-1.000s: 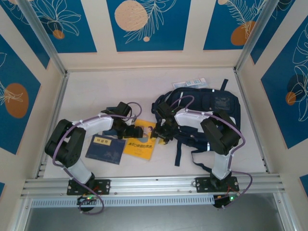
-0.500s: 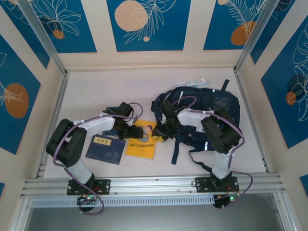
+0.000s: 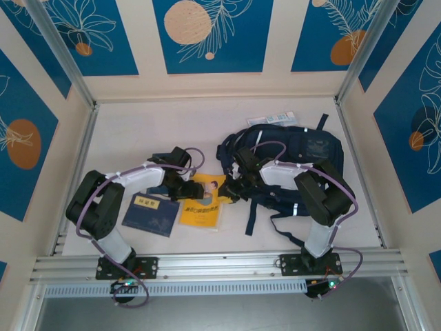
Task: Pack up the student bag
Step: Pick up the book from the bottom-center of the table.
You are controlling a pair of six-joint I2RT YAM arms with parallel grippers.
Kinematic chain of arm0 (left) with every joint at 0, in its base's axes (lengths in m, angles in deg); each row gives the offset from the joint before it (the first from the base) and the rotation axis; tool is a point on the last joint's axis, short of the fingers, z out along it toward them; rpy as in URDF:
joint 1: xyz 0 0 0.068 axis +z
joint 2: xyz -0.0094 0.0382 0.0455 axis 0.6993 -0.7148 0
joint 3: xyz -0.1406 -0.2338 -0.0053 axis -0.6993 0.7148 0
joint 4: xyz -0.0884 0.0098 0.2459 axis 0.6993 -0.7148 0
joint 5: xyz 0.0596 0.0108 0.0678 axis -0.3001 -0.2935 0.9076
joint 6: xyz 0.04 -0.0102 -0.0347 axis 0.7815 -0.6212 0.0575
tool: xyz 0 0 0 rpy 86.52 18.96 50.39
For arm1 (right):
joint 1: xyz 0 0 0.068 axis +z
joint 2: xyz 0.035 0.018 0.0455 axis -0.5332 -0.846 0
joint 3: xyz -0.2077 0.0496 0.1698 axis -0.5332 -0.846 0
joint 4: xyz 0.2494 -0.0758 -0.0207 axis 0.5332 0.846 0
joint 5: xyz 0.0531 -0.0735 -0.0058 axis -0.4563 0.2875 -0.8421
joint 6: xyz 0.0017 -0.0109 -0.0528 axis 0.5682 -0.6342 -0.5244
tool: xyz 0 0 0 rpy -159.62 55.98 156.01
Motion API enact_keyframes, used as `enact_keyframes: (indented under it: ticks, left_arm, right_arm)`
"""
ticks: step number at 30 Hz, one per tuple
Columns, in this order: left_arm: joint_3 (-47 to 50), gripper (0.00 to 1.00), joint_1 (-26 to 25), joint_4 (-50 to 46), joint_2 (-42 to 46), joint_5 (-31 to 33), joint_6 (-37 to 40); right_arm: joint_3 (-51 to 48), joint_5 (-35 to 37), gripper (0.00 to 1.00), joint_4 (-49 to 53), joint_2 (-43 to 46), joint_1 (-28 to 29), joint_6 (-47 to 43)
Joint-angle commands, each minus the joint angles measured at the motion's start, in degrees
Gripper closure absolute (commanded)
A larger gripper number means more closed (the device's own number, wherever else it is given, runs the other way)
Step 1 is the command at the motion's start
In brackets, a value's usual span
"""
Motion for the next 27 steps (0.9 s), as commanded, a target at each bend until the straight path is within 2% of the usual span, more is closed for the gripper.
enact_keyframes:
  ticks: [1,6,10,15,17,19,21,22,24,27]
  left_arm:
    - [0.5,0.37,-3.6,2.0,1.2,-15.3,-2.0]
    - [0.9,0.40,-3.6,2.2,2.2,-15.7,-2.5]
    - [1.5,0.41,-3.6,3.0,3.1,-16.5,-3.2]
    - [2.5,0.41,-3.6,4.9,2.5,-18.8,-4.0]
    - [2.7,0.41,-3.6,5.3,2.1,-19.4,-4.4]
    - [2.7,0.42,-3.6,5.2,2.0,-19.7,-4.4]
    - [2.2,0.42,-3.6,4.1,2.3,-19.1,-3.9]
    - [1.9,0.42,-3.6,3.3,2.6,-18.5,-3.5]
    - [1.1,0.42,-3.4,1.1,3.6,-16.9,-3.0]
    - [-0.1,0.36,-2.5,-3.1,6.3,-13.8,-2.6]
  right_arm:
    - [1.0,-5.5,0.90,-9.2,-1.8,2.6,1.1]
    - [1.0,-3.9,0.98,-5.9,-2.6,2.9,-1.1]
    - [0.2,-4.2,0.99,-7.0,-2.8,3.0,-1.0]
    - [0.7,-8.9,0.83,-11.5,-5.1,3.6,0.0]
    - [1.3,-10.9,0.81,-12.8,-6.9,3.9,0.2]
    - [1.9,-10.4,0.88,-12.2,-7.6,4.5,-0.2]
    - [2.7,-7.2,0.98,-9.1,-7.2,5.1,-2.0]
    - [3.1,-5.7,1.00,-7.3,-6.7,5.2,-2.7]
    - [3.6,-1.5,1.00,-3.0,-4.7,4.9,-4.7]
    - [3.5,-0.2,1.00,-1.1,-0.6,3.9,-6.5]
